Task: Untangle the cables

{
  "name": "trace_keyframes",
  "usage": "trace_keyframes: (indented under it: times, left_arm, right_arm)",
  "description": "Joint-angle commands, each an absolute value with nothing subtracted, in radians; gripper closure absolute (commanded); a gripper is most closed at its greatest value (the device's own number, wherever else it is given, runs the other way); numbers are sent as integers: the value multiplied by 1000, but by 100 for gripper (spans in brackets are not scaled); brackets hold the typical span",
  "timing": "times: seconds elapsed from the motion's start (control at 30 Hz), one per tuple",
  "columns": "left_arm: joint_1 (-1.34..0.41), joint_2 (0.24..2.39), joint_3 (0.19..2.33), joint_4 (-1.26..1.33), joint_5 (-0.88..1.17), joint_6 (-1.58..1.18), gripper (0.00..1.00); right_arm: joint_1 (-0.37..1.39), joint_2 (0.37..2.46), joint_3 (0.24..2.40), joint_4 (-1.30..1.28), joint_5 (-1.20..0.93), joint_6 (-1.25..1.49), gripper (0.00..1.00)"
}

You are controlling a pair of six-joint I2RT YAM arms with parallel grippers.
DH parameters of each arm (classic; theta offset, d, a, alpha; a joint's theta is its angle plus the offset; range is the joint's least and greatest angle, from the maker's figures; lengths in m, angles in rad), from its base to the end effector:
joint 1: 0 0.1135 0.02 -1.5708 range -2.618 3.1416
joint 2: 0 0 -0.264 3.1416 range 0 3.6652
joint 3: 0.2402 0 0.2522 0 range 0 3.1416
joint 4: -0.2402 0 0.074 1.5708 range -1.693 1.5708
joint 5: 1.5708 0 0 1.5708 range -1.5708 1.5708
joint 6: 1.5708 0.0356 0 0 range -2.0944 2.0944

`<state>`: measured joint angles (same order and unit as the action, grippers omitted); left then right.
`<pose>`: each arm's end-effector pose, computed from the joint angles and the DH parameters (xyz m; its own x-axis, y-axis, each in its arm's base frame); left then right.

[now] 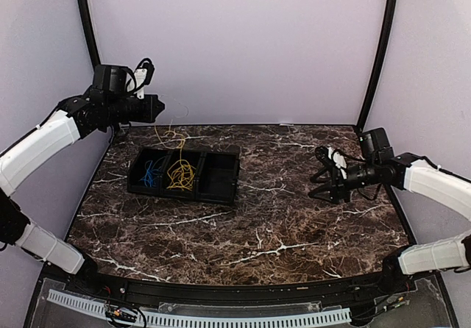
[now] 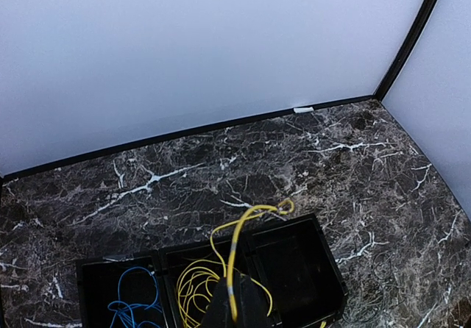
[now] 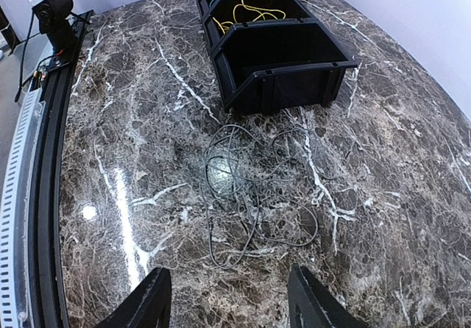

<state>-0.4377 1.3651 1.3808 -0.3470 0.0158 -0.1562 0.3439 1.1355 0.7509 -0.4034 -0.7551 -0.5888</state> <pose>0.2839 -0.1335 0.4001 -0.3591 -0.0037 -0.9333 0.3862 0.9098 -0.1522 0.2071 0.1001 0.2457 -0.1660 -0.4890 -0.8563 -0.9533 0.3019 0.0124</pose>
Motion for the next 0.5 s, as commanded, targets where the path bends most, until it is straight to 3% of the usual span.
trace_keyframes:
  times: [0.0, 0.47]
  left_arm:
    - [-419, 1380, 1308, -287, 32, -145, 100]
    - [-417, 1511, 1118, -105, -3, -115, 100]
  right_arm:
    - [339, 1152, 747, -384, -745, -605, 44]
    - [339, 1169, 747, -391, -730, -621, 44]
